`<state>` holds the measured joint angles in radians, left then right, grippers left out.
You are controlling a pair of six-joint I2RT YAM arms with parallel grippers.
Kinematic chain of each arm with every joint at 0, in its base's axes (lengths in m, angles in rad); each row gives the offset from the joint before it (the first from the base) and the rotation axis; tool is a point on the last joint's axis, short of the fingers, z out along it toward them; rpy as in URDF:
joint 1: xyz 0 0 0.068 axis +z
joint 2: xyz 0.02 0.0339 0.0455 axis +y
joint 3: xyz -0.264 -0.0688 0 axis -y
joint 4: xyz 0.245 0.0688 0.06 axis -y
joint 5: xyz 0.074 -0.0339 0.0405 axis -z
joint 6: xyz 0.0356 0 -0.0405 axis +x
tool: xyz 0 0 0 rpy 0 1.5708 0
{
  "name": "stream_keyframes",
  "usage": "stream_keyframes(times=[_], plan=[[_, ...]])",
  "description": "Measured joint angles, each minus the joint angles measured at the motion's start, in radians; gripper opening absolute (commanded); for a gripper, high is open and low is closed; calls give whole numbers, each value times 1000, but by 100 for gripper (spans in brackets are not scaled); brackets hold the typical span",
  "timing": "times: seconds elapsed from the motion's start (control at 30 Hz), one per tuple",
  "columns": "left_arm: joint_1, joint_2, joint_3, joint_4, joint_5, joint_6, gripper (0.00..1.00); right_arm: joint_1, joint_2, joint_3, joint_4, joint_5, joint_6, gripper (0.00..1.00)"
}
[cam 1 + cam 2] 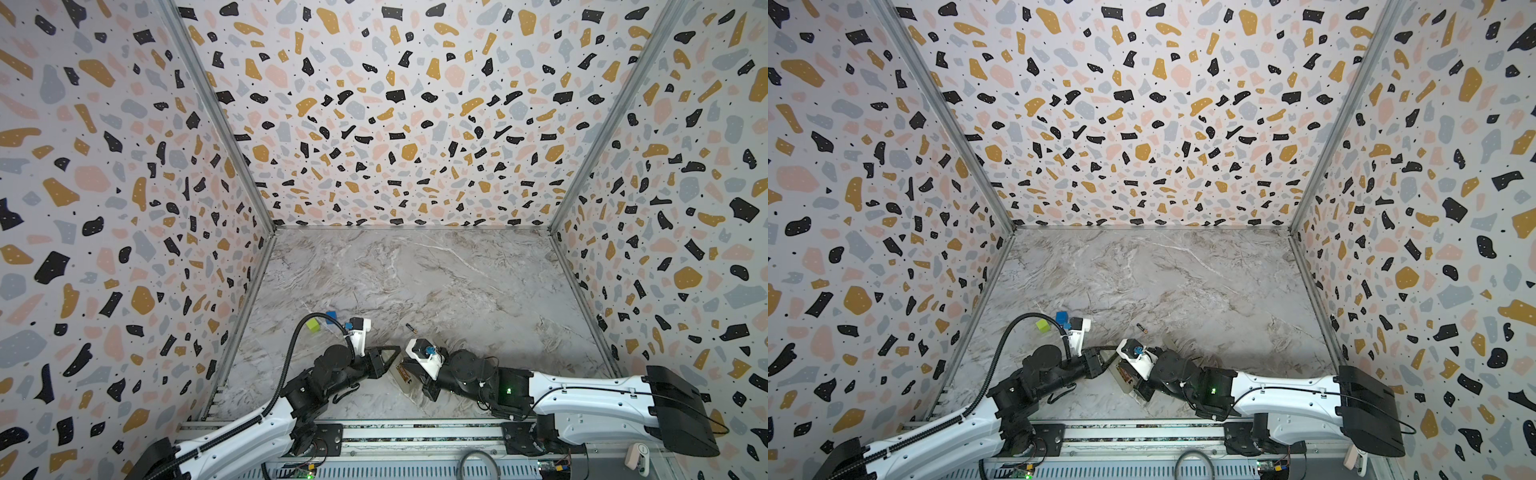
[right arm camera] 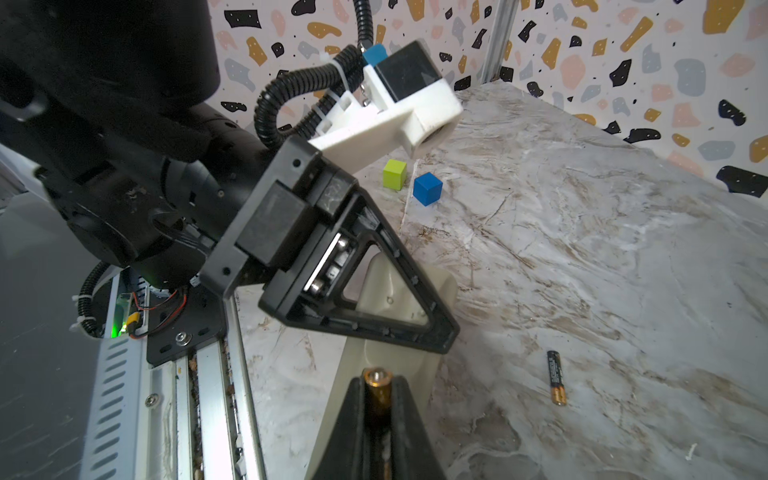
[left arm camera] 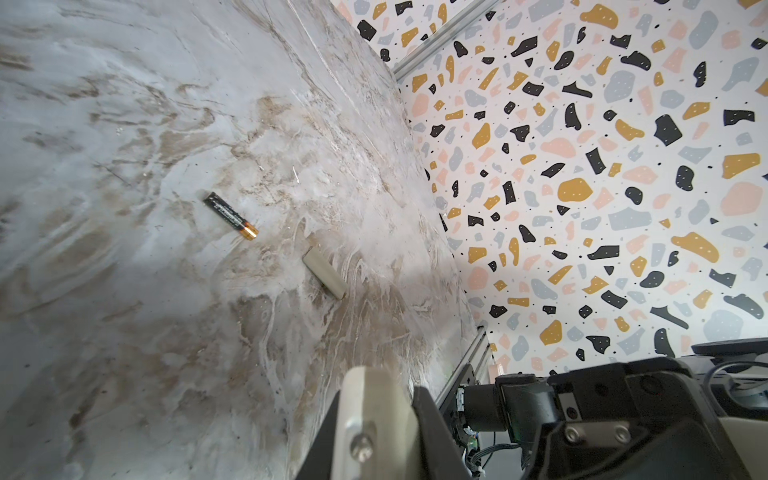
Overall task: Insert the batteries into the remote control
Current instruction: 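Press the battery into the remote's open compartment with the right gripper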
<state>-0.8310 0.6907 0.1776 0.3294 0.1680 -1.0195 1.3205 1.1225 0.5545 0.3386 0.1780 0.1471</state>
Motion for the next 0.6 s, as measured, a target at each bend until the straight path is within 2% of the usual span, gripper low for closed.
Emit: stream_keyframes(times=[0.6], plan=[[1,-15,0,35,11,-26,0,0,54,-18,82,18,-2,0]])
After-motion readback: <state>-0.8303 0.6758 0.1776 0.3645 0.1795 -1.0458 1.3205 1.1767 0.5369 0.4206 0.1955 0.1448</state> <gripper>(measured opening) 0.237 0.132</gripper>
